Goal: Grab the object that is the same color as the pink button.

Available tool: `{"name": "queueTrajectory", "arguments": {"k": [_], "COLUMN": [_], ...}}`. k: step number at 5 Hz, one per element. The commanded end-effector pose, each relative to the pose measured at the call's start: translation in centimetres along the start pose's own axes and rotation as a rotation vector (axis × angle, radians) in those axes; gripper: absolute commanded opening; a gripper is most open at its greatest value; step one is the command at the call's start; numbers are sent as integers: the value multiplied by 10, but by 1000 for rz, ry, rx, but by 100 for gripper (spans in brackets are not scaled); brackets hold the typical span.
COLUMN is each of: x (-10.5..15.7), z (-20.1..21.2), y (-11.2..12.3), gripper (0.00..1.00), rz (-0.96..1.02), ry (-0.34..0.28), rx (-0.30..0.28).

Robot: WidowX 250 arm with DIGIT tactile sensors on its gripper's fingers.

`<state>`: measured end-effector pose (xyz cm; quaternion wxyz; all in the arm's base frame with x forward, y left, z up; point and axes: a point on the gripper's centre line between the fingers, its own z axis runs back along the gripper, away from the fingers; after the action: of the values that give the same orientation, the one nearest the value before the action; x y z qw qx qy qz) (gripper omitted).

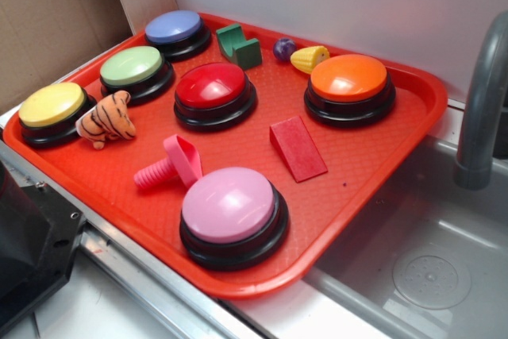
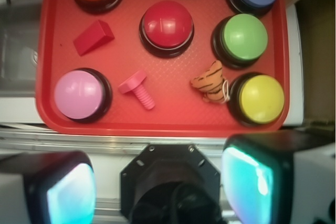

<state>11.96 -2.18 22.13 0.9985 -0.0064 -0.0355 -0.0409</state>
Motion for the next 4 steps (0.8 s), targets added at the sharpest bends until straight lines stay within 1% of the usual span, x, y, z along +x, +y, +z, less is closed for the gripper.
{"name": "queueTrajectory", "arguments": {"k": [1,2,3,4], "x": [11,15,19,27], "z": [-38,-60,-88,-117], "y": [-2,-2,0,-2], "gripper": [100,100,100,100], "rz": [-387,-506,-519,-531], "ry": [-62,-74,-123,-176], "rx": [13,9,36,36]}}
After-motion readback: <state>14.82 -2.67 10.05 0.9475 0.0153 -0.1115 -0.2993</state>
